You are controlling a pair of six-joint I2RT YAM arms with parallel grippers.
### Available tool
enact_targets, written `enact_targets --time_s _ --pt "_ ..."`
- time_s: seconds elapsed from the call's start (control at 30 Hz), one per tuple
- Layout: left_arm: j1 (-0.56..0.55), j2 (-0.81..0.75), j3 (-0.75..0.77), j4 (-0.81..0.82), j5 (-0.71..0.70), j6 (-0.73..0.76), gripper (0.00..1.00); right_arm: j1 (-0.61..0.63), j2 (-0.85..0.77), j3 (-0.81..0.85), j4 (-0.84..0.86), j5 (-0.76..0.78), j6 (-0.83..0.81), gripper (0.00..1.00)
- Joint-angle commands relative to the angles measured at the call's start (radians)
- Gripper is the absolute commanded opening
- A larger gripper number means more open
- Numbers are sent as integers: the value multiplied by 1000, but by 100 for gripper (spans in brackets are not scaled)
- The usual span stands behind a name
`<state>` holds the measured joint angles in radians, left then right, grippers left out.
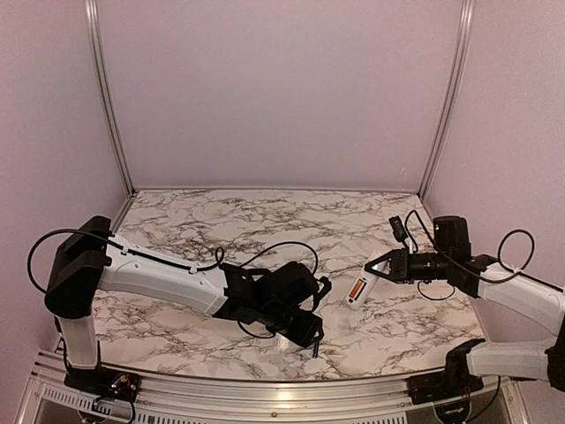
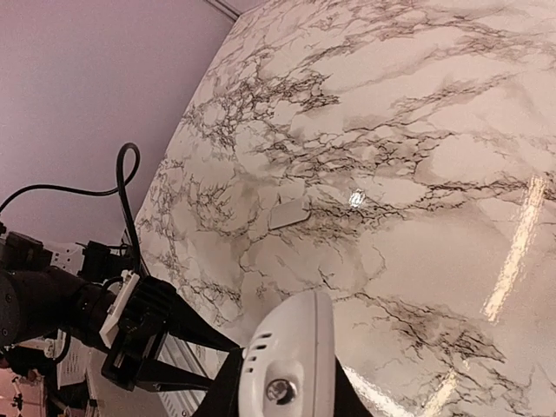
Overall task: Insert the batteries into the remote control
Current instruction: Pick up the battery from the corner of the board.
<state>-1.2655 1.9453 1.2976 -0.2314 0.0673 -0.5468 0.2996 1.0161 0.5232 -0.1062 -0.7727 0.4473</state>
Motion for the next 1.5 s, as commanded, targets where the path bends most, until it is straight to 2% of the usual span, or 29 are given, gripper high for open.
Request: enact_targets --time_s 0.0,0.27,0.7,0.93,1.03,1.1,1.2,1.47 --pt "-39 75 105 -140 -59 -12 40 -70 -21 20 -49 -12 -19 0" --pt "-87 196 288 -366 -193 -27 39 -97 -17 20 -47 -48 -25 0" --pt "-98 278 329 -377 -198 -47 33 -97 -29 4 -44 -56 -23 0" --pt "-96 288 324 -415 -244 -45 14 -96 -20 -13 -33 -66 -21 0" --pt "-87 239 271 -422 -273 -40 7 -96 -1 -27 7 -93 -4 0" --pt "-77 182 196 -388 -290 -26 6 -83 18 -55 80 -119 36 0" --pt "-53 46 49 -262 -310 -24 0 -24 66 -93 241 -148 118 0" --pt "-44 -333 -249 100 -427 32 0 127 187 -85 491 -136 249 0"
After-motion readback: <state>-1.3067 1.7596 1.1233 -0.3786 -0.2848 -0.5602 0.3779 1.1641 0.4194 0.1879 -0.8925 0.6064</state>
